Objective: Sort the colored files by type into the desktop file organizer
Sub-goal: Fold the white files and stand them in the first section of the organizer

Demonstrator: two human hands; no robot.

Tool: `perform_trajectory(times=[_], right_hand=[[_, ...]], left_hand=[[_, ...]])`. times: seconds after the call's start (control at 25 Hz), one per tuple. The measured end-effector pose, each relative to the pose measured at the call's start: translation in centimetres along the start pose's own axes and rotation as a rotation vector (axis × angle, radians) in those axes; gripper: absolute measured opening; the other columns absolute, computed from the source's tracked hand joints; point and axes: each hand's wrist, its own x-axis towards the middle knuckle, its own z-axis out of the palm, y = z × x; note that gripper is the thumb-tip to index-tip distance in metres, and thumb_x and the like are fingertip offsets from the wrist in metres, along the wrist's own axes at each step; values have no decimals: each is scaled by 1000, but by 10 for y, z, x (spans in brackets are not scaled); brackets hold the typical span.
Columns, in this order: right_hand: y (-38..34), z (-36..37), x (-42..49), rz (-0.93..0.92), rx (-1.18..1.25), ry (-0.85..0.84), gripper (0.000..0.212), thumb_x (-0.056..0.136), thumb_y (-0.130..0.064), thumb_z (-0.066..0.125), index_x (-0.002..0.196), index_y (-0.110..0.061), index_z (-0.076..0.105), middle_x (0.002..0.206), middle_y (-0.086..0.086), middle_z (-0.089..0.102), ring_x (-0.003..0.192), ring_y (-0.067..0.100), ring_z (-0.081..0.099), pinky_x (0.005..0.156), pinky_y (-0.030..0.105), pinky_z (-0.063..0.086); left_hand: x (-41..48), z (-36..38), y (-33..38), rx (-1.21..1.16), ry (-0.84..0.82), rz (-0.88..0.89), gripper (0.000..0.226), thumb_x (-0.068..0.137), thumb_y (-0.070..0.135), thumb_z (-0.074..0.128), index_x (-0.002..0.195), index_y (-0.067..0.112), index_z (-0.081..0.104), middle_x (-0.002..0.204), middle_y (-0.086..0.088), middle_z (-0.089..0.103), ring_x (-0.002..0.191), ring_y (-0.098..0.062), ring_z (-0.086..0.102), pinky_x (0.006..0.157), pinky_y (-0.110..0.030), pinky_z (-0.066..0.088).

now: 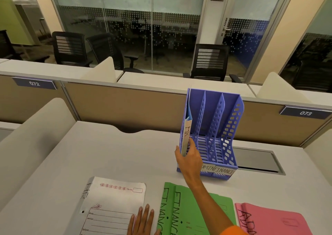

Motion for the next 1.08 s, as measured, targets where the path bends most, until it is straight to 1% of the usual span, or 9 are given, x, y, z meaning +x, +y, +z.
perform_trajectory(times=[0.12,0.24,0.44,0.56,0.6,0.68,0.8,0.92,1.08], right_hand=[[6,-19,-27,-25,109,53,72,81,-43,70,140,-16,39,127,6,59,112,20,59,87,33,53],[12,-32,-68,-62,99,-4,75,81,-44,70,142,-17,37,133,6,55,119,21,54,96,36,52],[26,-43,-151,-36,65,-311,68,86,-48,58,144,-29,29,136,-11,43,125,9,44,104,26,40],[32,-44,-191,-23,110,-531,53,87,-39,56,136,-35,36,134,-12,47,120,6,47,103,26,43],[30,-44,-204,-27,132,-595,48,86,-37,57,132,-34,42,130,-11,51,116,6,50,100,27,45],[22,-44,-227,-24,208,-723,35,83,-33,62,118,-30,56,117,-7,61,102,5,59,91,27,51],[15,-40,-256,3,257,-975,39,74,-42,69,111,-29,65,113,-8,66,94,-3,64,87,21,53],[15,-30,-281,3,164,-1128,62,69,-59,68,125,-34,57,130,-4,57,113,1,57,96,15,47],[8,-17,-291,-33,33,-1152,73,72,-63,61,136,-29,48,138,0,51,120,9,52,103,22,43]], left_hand=[[3,-9,3,-57,-119,-10,65,96,55,11,149,23,29,166,-2,-4,153,-20,-3,122,-39,2],[1,-13,5,-133,-220,-48,58,93,58,15,120,22,50,166,4,-4,153,-15,-2,122,-37,2],[-12,-22,10,-255,-283,-113,60,93,64,17,148,39,24,164,17,-10,152,-7,0,120,-28,-5],[-14,-40,6,-280,-412,-166,62,87,63,34,120,21,65,155,11,37,128,-14,40,119,-20,-3],[-18,-46,-1,-287,-411,-189,62,87,61,38,114,16,71,143,3,55,122,-18,46,120,-21,4],[-29,-60,-23,-275,-339,-237,59,87,52,48,124,10,66,139,-4,59,128,-25,52,117,-30,29],[-45,-86,-65,-342,-274,-488,60,94,34,54,146,10,38,156,-7,36,143,-22,36,119,-35,29],[-59,-108,-107,-341,-169,-724,59,85,16,70,138,2,46,144,-17,48,132,-32,46,109,-42,40],[-77,-124,-137,-243,-276,-997,65,77,37,79,125,3,50,127,-17,54,117,-35,53,93,-47,48]])
